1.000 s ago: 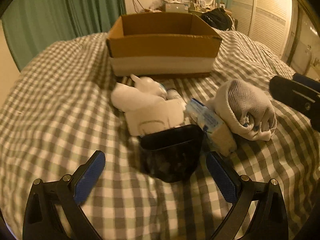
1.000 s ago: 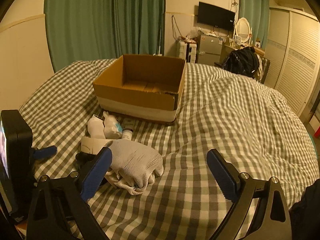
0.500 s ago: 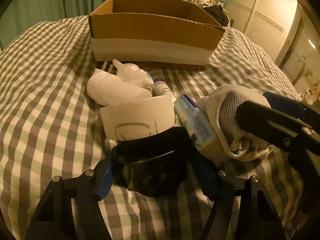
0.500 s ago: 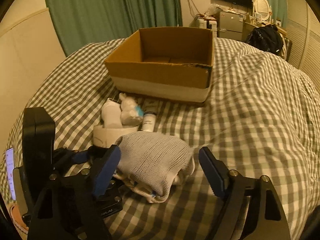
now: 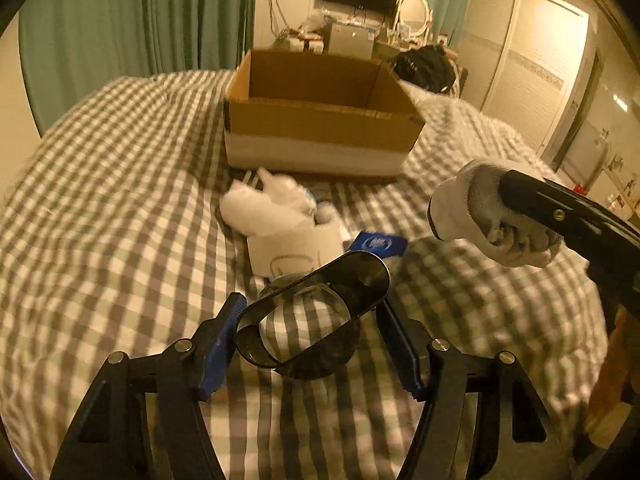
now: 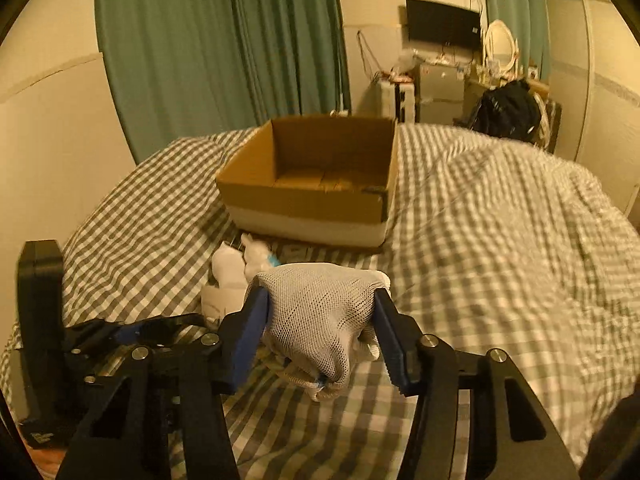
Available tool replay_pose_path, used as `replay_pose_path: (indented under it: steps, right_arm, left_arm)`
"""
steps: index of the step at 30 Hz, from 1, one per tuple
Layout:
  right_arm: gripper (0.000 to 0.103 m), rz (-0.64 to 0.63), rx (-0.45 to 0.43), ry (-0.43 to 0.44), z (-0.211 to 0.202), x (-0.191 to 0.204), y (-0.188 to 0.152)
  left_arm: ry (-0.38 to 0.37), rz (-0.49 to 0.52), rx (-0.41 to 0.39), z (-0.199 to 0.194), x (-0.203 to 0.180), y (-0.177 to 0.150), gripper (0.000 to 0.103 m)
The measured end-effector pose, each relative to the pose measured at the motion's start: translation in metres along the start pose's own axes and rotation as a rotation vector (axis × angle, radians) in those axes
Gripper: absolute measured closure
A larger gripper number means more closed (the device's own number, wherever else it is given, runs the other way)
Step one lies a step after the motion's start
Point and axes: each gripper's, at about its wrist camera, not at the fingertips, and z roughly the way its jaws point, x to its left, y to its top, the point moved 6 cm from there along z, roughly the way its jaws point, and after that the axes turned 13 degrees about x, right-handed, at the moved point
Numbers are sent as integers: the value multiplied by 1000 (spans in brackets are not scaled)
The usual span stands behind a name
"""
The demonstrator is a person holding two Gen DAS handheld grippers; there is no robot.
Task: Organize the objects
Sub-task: 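Grasp the black sunglasses with the left tool while the right tool grasps the grey sock bundle, then carry both items over the box and open both tools to drop them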
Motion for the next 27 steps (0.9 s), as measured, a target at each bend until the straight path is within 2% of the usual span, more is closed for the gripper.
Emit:
replay_pose_path:
  steps: [3,7,14,21,27]
  right_arm:
    - [52,-7,-34,-13,-16,1,8]
    - [52,-52,-79,-27,-38,7,31]
    - [52,-117,-168,-38,-69,17,104]
    - [52,-150,-183,-11,-49,25,179]
    - [52,-112,-158,34,7,14,222]
  left_arm:
    - [8,17,-48,-22,0,11,34]
    - [5,33,-115,-51,2,43,34]
    - [64,36,-213,-80,17,127,34]
    - [87,37,-234,-54,26,210,34]
    - [69,54,-193,0,29,248,34]
